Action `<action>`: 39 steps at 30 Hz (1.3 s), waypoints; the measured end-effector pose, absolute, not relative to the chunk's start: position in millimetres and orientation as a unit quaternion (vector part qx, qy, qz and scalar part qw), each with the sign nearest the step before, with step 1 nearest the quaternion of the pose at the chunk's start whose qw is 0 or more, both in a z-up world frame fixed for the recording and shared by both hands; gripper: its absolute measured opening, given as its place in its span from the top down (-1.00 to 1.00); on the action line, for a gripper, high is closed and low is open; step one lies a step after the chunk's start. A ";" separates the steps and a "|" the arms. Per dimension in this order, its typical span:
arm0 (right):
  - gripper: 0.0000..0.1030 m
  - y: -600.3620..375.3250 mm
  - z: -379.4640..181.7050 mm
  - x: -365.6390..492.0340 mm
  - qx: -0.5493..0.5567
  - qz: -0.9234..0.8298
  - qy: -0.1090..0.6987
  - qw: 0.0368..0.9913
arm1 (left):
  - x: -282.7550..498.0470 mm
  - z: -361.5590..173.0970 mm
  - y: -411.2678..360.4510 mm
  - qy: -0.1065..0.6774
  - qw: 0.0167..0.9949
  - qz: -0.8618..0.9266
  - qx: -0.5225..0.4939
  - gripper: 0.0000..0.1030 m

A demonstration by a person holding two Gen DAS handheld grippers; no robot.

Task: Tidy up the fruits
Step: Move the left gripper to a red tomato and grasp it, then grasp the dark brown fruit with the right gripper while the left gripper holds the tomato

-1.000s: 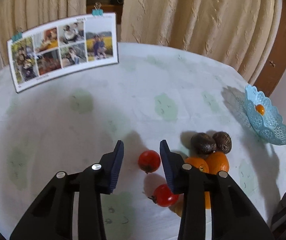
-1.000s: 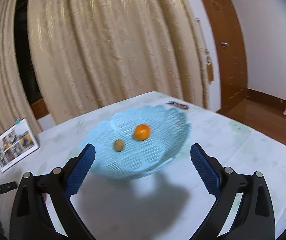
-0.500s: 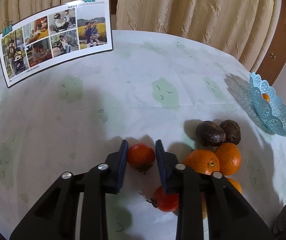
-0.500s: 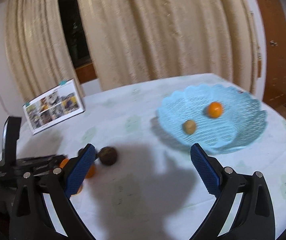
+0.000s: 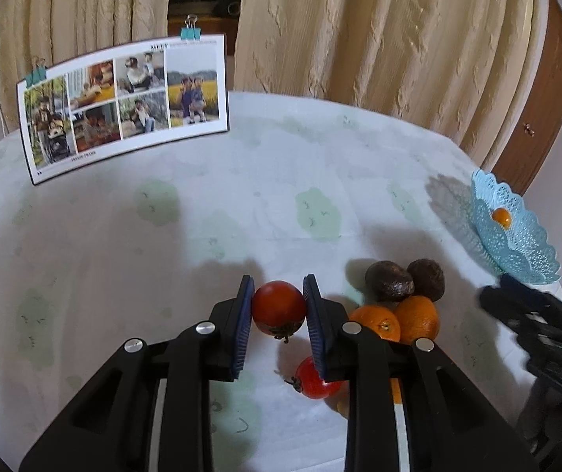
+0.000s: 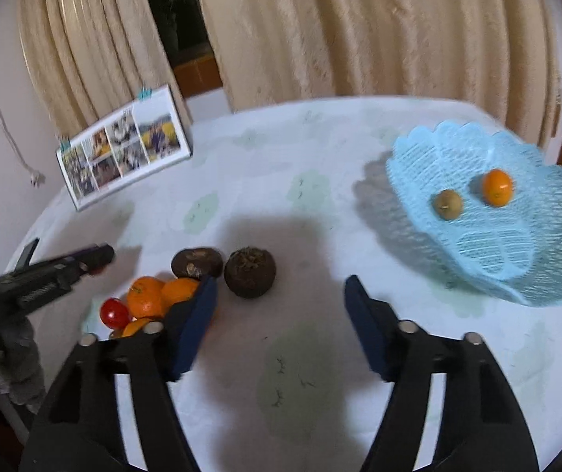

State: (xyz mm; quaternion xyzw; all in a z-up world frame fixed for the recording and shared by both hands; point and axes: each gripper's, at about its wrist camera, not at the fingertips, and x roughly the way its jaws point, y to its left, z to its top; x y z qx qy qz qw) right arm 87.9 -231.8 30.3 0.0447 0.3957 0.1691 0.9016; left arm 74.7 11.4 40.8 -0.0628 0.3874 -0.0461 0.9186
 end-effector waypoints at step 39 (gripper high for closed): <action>0.21 -289.0 67.3 96.6 0.085 0.110 0.334 0.932 | 68.2 51.7 -0.4 0.374 0.925 -0.047 -0.053 0.50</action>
